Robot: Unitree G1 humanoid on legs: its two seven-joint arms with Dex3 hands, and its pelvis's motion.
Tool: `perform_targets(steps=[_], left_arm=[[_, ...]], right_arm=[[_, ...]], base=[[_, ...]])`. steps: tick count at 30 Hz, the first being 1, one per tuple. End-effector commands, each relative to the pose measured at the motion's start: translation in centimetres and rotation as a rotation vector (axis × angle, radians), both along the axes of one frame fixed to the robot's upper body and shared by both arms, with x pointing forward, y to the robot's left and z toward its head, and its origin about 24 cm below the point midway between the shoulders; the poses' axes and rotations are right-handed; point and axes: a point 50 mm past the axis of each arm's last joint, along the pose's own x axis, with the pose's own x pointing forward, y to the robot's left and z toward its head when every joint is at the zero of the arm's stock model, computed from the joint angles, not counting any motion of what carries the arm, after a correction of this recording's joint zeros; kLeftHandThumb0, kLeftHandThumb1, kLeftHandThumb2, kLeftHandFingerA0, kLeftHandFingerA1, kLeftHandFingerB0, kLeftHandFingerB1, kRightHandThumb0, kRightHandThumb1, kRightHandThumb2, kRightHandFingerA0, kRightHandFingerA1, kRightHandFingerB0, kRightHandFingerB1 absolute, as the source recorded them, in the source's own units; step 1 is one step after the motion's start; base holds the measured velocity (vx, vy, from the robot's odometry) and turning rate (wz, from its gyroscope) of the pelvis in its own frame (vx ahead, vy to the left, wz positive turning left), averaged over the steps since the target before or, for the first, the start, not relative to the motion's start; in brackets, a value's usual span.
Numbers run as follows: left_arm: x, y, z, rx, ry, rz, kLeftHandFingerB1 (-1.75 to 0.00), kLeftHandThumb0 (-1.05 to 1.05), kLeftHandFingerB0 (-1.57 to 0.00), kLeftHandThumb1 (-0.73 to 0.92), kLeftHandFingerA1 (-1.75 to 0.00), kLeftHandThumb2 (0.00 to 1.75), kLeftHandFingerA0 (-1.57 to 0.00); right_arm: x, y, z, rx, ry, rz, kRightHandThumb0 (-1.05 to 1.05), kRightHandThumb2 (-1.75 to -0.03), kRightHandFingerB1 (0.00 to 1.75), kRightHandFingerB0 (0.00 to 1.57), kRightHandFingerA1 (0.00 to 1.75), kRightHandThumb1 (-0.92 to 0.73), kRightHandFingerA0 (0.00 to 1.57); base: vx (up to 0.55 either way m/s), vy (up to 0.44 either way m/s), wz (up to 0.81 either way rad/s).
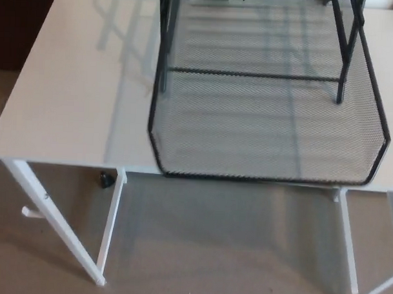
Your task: The robot walk towards a table in front and then pushes a layer of a file tray back to its original position using its right hand
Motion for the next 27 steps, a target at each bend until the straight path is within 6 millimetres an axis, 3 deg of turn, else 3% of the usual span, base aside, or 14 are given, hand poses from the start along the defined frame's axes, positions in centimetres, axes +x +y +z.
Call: perform_targets(steps=[1, 27], left_arm=[[-0.33, 0.36, 0.27, 0.026, -0.003, -0.025, -0.47, -0.43, -0.49, 0.40, -0.51, 0.68, -0.61], [-0.25, 0.55, 0.44, 0.037, -0.001, -0.034, -0.48, -0.44, -0.51, 0.40, -0.52, 0.68, -0.63]], right_arm=[[-0.66, -0.11, -0.18, -0.004, 0.015, -0.003, -0.29, -0.57, 0.40, 0.42, 0.46, -0.58, 0.58], [-0.82, -0.01, -0.40, 0.001, 0.024, -0.011, -0.30, -0.57, 0.39, 0.43, 0.45, -0.57, 0.57]], base=[[0.18, -0.110, -0.01], [0.05, 0.029, 0.01]])
